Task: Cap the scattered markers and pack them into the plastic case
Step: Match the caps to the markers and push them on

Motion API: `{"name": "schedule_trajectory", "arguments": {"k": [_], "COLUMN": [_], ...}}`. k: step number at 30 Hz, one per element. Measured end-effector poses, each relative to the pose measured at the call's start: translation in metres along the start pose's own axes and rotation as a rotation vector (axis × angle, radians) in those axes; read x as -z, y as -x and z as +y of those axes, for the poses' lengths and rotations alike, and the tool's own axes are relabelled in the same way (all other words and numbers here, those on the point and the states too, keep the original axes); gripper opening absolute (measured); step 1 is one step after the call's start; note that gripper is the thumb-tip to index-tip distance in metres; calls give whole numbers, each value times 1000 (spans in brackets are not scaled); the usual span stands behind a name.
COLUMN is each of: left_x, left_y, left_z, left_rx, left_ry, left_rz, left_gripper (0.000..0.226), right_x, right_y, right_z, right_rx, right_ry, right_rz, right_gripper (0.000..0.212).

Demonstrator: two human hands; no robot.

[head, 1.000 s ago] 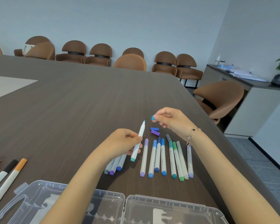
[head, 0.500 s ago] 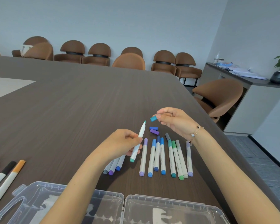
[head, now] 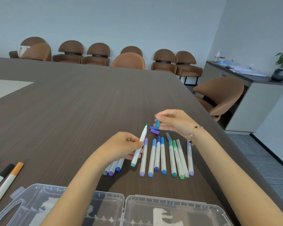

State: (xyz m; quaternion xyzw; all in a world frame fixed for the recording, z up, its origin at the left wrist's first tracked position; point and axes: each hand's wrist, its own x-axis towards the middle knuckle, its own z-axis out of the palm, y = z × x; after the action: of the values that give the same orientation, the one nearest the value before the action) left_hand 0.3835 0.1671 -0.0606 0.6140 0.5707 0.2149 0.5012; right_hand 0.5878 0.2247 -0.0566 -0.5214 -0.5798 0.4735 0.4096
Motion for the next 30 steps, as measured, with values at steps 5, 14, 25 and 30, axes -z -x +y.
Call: {"name": "schedule_trajectory", "arguments": {"k": [5,14,25,30], "left_x": [0,2,6,5], "left_y": [0,-1,-3,-3], "left_z": [-1,-3,-4,-3], "left_rx": [12,12,-5,2], "left_ry": [11,51,139,119], "left_rz": [-27,-63,-72,-26], "left_gripper": [2,4,8,6], "right_x": [-2,-3,-2,6], "right_y": [1,3,4,8], "right_z": [-1,-3,-6,-9], "right_rx": [-29,-73,-28,-158], "right_ry": [6,-92,-28,545], "right_rz": [-87,-142,-237,-110], "right_gripper": [15,17,19,21]}}
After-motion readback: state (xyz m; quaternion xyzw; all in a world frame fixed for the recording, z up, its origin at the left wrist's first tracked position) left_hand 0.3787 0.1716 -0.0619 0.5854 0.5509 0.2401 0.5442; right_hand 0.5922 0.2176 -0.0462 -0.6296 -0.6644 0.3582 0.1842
